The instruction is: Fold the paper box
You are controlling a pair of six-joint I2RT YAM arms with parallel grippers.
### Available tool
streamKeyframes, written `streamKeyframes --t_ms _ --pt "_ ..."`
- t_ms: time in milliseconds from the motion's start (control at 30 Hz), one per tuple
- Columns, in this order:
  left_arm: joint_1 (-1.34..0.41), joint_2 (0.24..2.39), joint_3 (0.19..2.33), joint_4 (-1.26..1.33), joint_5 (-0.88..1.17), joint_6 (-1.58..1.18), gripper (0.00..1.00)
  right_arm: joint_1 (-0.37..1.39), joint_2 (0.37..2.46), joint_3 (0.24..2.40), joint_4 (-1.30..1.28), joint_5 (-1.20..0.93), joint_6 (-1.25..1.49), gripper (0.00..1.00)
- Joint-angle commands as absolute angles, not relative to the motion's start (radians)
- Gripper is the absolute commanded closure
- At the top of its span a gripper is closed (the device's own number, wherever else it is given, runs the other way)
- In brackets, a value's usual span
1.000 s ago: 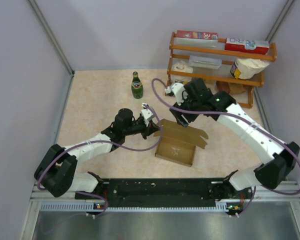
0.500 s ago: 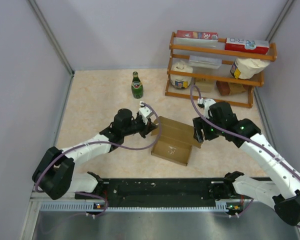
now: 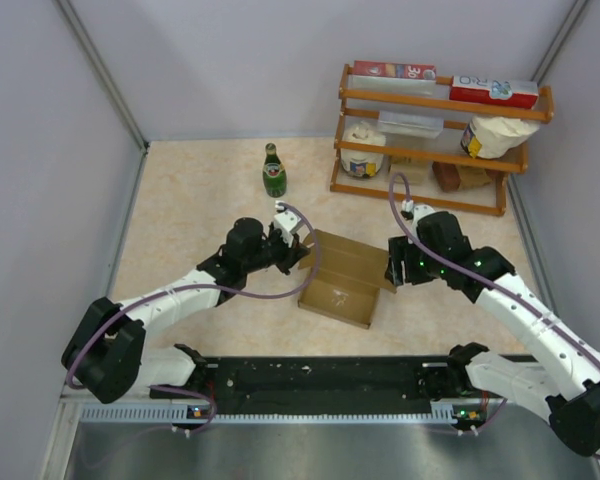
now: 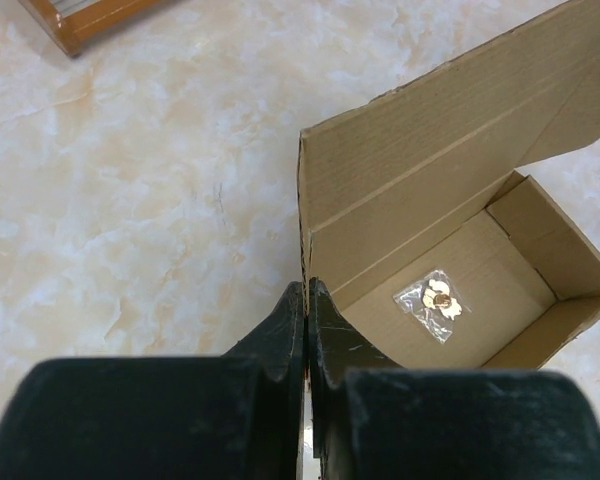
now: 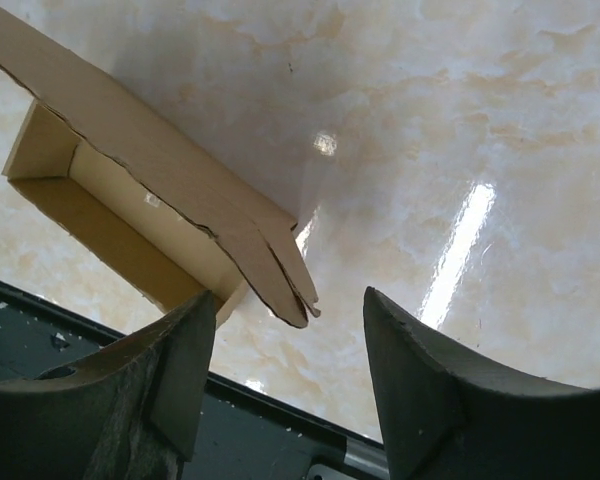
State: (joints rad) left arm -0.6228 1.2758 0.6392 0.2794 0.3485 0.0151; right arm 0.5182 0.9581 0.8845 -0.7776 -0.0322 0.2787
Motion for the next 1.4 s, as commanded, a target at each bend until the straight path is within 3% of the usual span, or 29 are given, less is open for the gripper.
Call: streamKeyframes --t_ms 0,700,1167,1267,1367 --pt "-0.618 1.246 0.629 0.293 0.289 -0.026 0.99 0.506 0.966 0.839 -0.677 -0.003 0.347 0.41" --pt "-0.617 1.224 0.626 0.273 0.249 -0.066 0.99 0.508 0.928 0.680 -0.394 -0.069 0.360 0.62" --pt "-0.617 1.212 0.630 0.270 0.270 -0.120 0.97 0.506 0.956 0.686 -0.327 -0.115 0.334 0.85" --pt "-0.618 1.206 0.630 0.261 0.261 -0.120 0.97 0.506 0.966 0.689 -0.333 -0.129 0.331 0.85" --pt "-0.618 1.200 0.629 0.253 0.252 -0.117 0.97 0.508 0.966 0.689 -0.348 -0.143 0.330 0.80"
